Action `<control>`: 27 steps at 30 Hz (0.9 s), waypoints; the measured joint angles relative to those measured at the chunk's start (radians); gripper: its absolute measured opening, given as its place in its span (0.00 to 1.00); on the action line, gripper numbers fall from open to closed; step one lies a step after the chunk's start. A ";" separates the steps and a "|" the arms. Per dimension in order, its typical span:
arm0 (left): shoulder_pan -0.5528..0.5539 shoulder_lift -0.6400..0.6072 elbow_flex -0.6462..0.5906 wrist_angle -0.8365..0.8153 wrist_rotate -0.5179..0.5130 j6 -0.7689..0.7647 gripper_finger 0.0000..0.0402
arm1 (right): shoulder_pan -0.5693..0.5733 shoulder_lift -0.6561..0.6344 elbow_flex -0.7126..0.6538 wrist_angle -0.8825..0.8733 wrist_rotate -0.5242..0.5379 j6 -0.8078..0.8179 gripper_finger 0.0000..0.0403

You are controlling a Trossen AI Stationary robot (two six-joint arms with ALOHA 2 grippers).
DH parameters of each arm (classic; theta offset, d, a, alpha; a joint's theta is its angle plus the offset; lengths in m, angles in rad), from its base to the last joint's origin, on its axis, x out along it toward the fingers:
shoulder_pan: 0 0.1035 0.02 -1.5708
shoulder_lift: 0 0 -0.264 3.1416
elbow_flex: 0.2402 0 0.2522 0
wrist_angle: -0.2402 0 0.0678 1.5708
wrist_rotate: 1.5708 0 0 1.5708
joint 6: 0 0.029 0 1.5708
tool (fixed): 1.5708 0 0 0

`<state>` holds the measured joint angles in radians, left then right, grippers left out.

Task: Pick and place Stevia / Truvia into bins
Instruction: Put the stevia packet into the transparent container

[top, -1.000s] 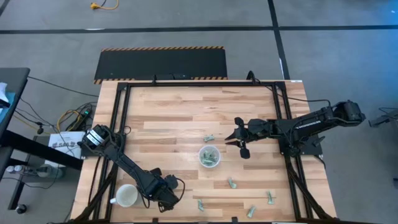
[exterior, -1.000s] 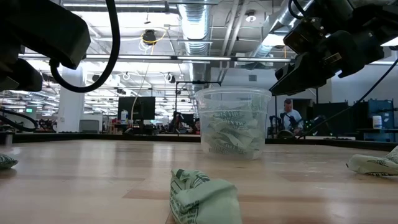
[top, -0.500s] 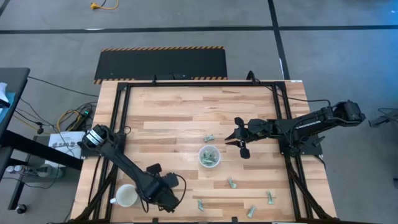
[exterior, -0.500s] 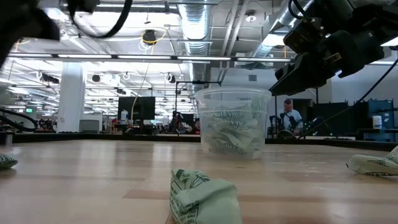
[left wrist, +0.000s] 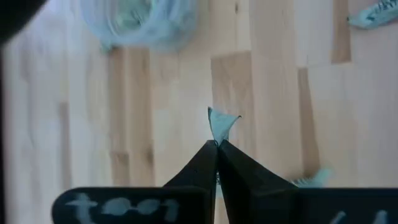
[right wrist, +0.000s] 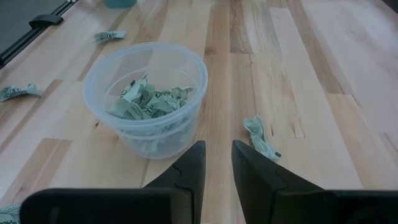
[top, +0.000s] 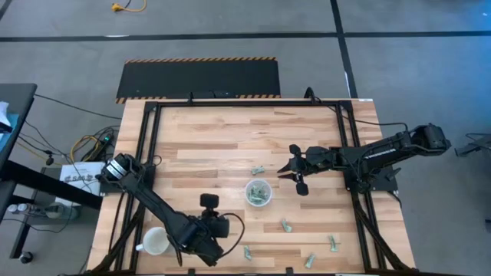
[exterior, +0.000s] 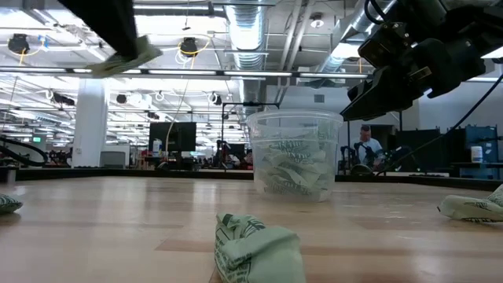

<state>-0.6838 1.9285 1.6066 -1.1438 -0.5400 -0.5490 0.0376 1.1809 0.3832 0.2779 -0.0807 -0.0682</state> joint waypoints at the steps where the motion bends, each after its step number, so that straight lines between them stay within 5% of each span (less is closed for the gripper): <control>1: 0.000 0.000 0.000 0.008 -0.020 0.024 0.00 | 0.000 0.000 0.000 0.000 0.000 0.002 0.18; 8: 0.009 0.000 0.000 0.070 -0.146 0.142 0.00 | 0.000 0.000 0.000 0.000 0.000 0.008 0.18; 18: 0.068 -0.001 0.000 0.130 -0.152 0.220 0.00 | 0.000 0.000 0.000 0.000 0.000 0.008 0.18; 23: 0.140 -0.018 0.000 0.221 -0.124 0.348 0.00 | 0.000 0.000 0.000 0.000 0.000 0.008 0.18; 27: 0.231 -0.024 0.000 0.316 0.004 0.447 0.00 | 0.000 0.003 0.000 0.000 0.000 0.008 0.18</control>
<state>-0.4528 1.9045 1.6066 -0.8279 -0.5363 -0.1016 0.0380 1.1834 0.3836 0.2779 -0.0807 -0.0601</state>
